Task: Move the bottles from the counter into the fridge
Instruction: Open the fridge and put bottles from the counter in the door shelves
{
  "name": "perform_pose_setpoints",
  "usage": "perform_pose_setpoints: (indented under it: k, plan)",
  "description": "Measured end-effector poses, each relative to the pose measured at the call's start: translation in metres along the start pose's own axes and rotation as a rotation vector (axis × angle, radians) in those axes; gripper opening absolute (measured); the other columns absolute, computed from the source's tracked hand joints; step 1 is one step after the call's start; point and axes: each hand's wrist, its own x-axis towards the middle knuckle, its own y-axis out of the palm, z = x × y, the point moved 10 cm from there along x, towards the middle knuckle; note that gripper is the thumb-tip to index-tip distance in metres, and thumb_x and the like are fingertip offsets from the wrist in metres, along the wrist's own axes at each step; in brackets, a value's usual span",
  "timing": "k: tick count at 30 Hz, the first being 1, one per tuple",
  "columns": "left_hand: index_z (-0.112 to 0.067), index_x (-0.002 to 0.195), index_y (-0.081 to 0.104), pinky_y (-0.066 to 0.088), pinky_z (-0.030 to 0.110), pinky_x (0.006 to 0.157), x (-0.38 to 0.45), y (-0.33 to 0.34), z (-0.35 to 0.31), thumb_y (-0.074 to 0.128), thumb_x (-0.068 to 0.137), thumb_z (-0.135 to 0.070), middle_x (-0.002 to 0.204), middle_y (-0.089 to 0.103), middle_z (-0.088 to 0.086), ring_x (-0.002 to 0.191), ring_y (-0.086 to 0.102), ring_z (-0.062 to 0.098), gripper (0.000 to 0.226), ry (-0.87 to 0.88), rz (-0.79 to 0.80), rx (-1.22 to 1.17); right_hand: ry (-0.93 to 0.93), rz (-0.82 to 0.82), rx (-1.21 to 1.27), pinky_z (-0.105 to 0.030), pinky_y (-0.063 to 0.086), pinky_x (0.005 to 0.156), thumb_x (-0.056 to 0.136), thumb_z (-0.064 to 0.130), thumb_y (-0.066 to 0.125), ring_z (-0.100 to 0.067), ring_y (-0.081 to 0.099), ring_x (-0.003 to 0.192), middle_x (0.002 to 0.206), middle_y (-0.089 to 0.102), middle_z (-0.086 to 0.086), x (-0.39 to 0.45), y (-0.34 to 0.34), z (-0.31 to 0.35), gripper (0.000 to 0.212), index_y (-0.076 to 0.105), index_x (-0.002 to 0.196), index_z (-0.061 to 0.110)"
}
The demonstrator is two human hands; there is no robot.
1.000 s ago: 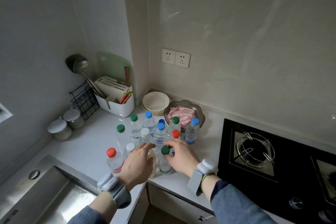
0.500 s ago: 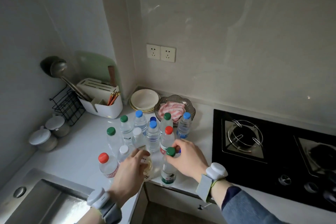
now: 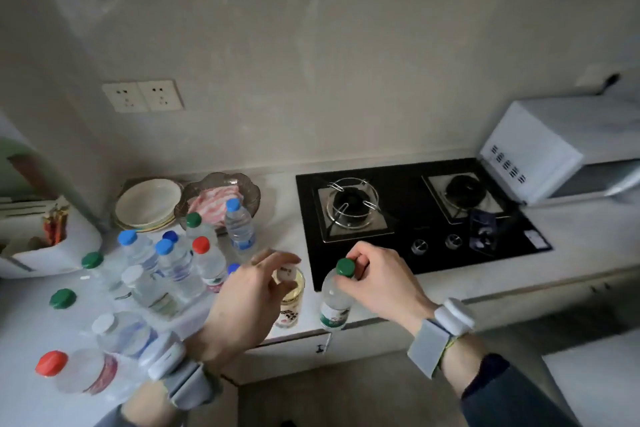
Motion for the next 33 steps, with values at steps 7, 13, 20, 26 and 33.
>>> perform_pose_setpoints:
  k: [7,13,20,26,33]
  plan:
    - [-0.042,0.125,0.059,0.055,0.031,0.076,0.062,0.057,-0.135,0.069,0.095,-0.031,0.122,0.057,-0.023,0.09,0.065,0.01,0.033,0.266,0.065,0.013,0.144,-0.183,-0.014,-0.034,0.054,0.063,0.074,0.05,0.073,-0.004,0.064,0.068,0.074,0.068,0.015,-0.048,-0.108,-0.089,0.025,0.062,0.086,0.031]
    - [-0.042,0.128,0.058,0.058,0.031,0.078,0.089,0.115,-0.263,0.065,0.097,-0.031,0.126,0.058,-0.023,0.094,0.065,0.006,0.033,0.501,0.13,-0.013,0.289,-0.377,-0.018,-0.034,0.055,0.066,0.075,0.052,0.072,-0.005,0.064,0.071,0.076,0.067,0.014,-0.113,-0.213,-0.164,0.026,0.062,0.087,0.031]
    - [-0.041,0.128,0.059,0.055,0.031,0.086,0.096,0.176,-0.406,0.064,0.097,-0.037,0.126,0.058,-0.023,0.101,0.064,0.005,0.032,0.75,0.188,-0.065,0.41,-0.567,-0.115,-0.033,0.055,0.071,0.08,0.053,0.068,-0.003,0.061,0.075,0.08,0.065,0.016,-0.196,-0.322,-0.231,0.02,0.064,0.091,0.036]
    - [-0.041,0.124,0.058,0.057,0.032,0.079,0.097,0.236,-0.53,0.061,0.098,-0.036,0.115,0.058,-0.023,0.088,0.063,0.004,0.027,0.964,0.302,-0.169,0.595,-0.792,-0.192,-0.034,0.056,0.074,0.085,0.054,0.069,-0.003,0.061,0.076,0.084,0.065,0.016,-0.291,-0.412,-0.269,0.02,0.066,0.092,0.036]
    - [-0.041,0.125,0.06,0.046,0.011,0.074,0.101,0.283,-0.637,0.058,0.098,-0.041,0.104,0.056,-0.025,0.088,0.059,-0.007,0.027,1.12,0.407,-0.293,0.7,-1.03,-0.253,-0.039,0.057,0.071,0.081,0.052,0.072,-0.003,0.064,0.072,0.088,0.062,0.016,-0.357,-0.482,-0.286,0.016,0.067,0.088,0.039]
